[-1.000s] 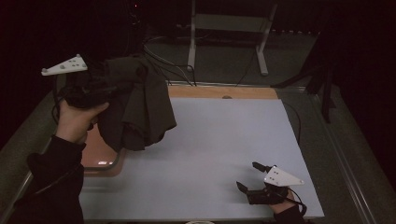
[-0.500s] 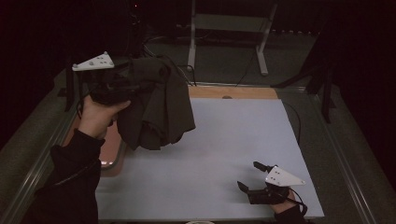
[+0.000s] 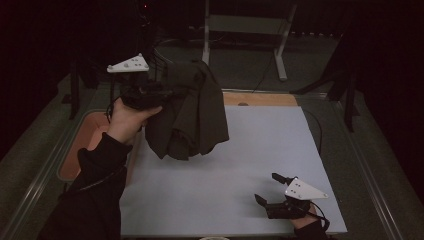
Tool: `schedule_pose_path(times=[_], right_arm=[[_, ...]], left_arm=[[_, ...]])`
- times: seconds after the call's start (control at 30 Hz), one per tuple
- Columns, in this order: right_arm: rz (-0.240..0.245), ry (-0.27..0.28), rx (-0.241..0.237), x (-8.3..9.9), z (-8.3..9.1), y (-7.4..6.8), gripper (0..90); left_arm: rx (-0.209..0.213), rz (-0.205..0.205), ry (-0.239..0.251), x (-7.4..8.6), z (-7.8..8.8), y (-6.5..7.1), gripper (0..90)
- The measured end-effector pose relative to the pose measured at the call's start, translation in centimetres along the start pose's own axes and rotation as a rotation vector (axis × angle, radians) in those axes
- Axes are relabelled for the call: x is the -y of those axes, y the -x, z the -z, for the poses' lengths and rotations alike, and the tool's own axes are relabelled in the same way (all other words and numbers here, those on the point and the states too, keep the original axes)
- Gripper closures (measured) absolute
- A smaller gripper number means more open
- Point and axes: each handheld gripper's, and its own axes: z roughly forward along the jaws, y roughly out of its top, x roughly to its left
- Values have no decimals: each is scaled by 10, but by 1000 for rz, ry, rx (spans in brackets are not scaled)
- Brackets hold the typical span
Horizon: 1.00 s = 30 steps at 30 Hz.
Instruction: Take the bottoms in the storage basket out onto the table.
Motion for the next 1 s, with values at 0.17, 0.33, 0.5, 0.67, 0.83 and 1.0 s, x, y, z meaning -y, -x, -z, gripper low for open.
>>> schedule_pose_path(times=[0.17,0.33,0.5,0.67,0.83,1.0], right_arm=[[-5,2,1,0,0,0,94],[-3,5,2,0,1,0,94],[-6,6,4,0,1,1,94],[-5,9,6,0,2,1,94],[-9,11,8,0,1,2,94],[-12,12,11,0,2,2,94]], left_arm=[[20,-3,0,-4,-14,3,684],[39,-3,8,-8,-25,6,684],[44,-13,-13,-11,-44,10,684],[41,-11,-29,-13,-61,11,684],[49,-1,-22,-15,-78,14,684],[45,1,-32,-13,-94,17,684]])
